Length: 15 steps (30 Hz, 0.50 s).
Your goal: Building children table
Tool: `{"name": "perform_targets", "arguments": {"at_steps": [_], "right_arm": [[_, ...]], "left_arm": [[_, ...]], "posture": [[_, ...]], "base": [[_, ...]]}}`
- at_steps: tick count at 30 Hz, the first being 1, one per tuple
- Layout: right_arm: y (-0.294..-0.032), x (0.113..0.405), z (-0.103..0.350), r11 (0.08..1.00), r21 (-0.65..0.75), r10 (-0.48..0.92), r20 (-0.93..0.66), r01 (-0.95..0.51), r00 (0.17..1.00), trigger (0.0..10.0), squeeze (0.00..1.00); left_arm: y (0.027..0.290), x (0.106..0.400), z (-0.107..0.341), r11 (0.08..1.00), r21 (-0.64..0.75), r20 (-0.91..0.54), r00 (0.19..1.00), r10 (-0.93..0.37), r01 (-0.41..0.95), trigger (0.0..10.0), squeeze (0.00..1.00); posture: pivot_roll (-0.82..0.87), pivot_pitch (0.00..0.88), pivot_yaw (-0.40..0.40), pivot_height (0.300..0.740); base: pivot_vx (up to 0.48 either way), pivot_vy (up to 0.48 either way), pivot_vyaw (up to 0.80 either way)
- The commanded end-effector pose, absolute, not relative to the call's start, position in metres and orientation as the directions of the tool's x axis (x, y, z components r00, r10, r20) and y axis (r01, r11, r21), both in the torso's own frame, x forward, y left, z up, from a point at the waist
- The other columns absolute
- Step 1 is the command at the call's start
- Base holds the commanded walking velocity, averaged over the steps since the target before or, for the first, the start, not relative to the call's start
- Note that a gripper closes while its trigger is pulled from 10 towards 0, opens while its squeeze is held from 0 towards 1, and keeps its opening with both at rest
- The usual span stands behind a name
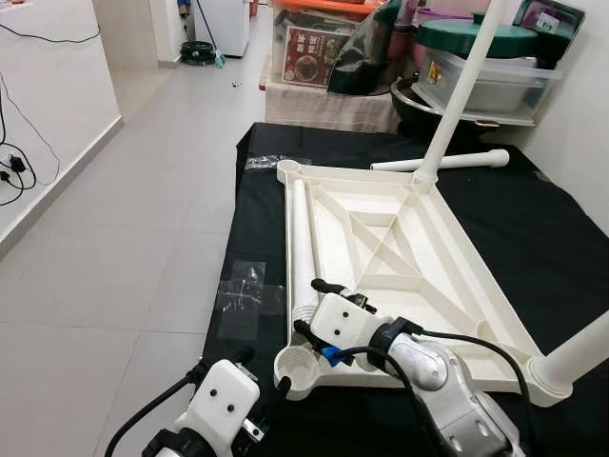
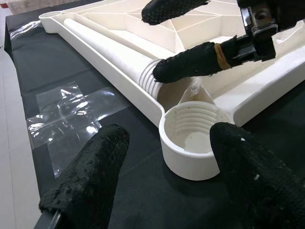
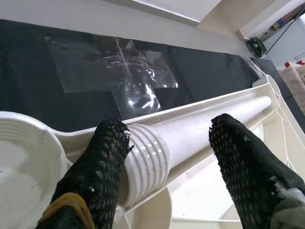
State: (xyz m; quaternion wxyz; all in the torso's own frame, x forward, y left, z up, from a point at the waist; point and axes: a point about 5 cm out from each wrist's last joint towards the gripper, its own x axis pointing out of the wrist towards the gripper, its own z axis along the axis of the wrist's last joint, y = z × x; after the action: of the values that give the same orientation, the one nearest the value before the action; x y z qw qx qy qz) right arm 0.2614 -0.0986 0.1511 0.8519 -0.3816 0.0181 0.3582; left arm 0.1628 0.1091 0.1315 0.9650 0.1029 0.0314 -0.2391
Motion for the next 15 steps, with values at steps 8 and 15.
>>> {"name": "perform_targets", "arguments": {"at_steps": [8,15], "right_arm": [[-0.106,0.277,0.153,0.363,-0.707,0.574,-0.344,-0.607,0.743,10.0,0.00],[-0.108,0.277,0.153,0.317,-0.713,0.589,-0.370,-0.626,0.719,10.0,0.00]], "left_arm": [[0.107,0.161,0.128,0.863,0.182,-0.123,0.882,-0.454,0.470,10.0,0.00],[0.107,0.160,0.129,0.866,0.178,-0.123,0.884,-0.451,0.467,10.0,0.00]], "posture": [[0.07,0.067,-0.134,0.740],[0.07,0.069,-0.135,0.740]], "base": [[0.000,0.000,0.00],[0.000,0.000,0.00]]}}
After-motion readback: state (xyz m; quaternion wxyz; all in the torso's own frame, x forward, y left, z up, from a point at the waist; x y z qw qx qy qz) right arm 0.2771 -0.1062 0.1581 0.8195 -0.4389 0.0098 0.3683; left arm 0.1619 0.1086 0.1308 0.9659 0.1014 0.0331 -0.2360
